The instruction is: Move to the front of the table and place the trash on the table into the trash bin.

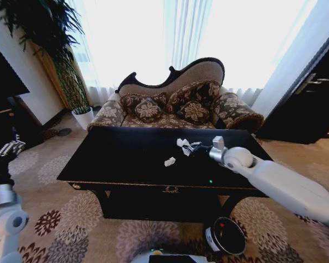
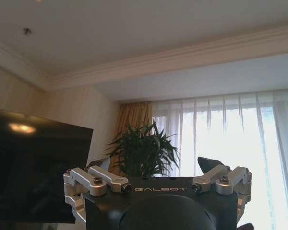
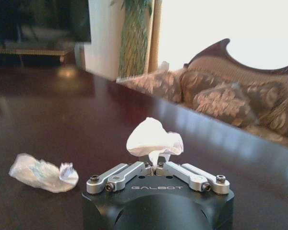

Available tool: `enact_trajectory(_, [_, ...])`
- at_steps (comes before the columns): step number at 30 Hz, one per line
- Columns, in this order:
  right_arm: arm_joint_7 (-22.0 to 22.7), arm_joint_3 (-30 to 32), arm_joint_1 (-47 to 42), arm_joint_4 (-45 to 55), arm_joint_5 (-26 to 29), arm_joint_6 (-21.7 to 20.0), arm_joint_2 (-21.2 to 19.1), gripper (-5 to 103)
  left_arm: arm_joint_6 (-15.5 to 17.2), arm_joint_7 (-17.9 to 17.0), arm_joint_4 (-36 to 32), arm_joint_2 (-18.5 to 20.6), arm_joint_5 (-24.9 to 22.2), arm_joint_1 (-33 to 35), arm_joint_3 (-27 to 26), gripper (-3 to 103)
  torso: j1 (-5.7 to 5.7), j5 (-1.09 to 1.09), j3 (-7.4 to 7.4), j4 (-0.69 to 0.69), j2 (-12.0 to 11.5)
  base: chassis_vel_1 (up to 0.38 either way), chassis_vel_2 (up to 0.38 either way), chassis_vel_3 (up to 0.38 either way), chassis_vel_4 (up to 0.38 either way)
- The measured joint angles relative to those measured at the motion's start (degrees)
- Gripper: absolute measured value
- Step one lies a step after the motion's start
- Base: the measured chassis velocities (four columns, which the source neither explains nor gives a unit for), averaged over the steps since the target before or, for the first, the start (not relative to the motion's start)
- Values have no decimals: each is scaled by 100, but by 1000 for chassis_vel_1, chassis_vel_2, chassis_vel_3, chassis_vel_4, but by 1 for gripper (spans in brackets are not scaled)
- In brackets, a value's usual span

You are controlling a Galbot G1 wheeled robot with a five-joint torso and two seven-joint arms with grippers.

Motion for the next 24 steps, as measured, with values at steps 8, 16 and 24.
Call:
enact_trajectory(8, [-230, 1799, -1723, 369, 105, 128, -158, 0, -2, -1, -74, -8, -41, 14, 10, 100, -1, 2, 0, -1, 0, 0, 0, 0, 0])
enact_trajectory(16, [-246, 3361, -2827, 661, 396, 132, 81, 0, -1, -7, -212, -15, -158, 35, -5, 100, 0, -2, 0, 2, 0, 0, 0, 0, 0])
enact_trajectory(24, [-264, 4626, -4403, 1264, 404, 216, 729, 0, 10, -31, -247, -31, -200, 19, 60, 100, 0, -1, 0, 0, 0, 0, 0, 0, 0])
